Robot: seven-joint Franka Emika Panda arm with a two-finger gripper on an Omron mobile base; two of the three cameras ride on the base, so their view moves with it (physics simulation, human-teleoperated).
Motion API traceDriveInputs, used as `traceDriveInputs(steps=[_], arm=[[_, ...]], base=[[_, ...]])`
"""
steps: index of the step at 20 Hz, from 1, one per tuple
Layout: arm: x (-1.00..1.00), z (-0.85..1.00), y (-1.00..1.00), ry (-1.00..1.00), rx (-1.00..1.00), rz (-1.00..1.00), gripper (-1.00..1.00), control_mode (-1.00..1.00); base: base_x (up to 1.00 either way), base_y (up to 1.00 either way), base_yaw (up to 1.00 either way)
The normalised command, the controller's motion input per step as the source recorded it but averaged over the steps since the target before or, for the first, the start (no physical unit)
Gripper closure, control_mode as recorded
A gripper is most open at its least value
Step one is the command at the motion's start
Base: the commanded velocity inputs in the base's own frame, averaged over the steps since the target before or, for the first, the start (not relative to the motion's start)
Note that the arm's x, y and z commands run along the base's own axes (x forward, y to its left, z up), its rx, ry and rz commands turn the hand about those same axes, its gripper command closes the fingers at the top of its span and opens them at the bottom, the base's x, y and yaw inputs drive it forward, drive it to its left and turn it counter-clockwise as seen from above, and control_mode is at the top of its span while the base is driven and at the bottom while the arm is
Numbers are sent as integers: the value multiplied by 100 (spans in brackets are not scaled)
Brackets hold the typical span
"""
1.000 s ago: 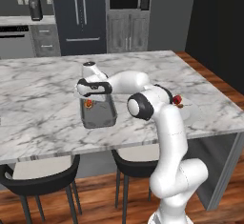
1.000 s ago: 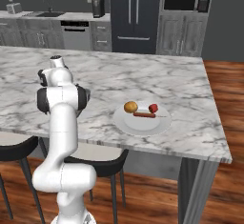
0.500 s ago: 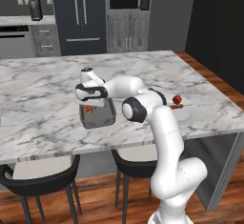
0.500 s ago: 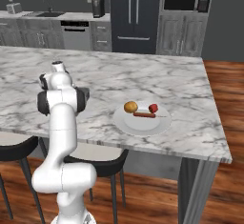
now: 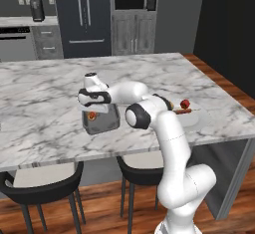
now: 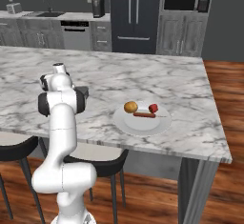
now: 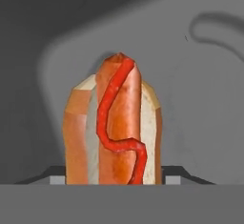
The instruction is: Place one cooked food and one vegetable from the large plate to each tupperware container.
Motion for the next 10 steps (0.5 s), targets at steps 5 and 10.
traceDriveInputs(steps=[5, 10], arm=[[0, 0, -2, 0, 0, 0, -100, -100], [-2, 8, -7, 0, 3, 0, -100, -100]], base=[[0, 0, 0], [0, 0, 0]])
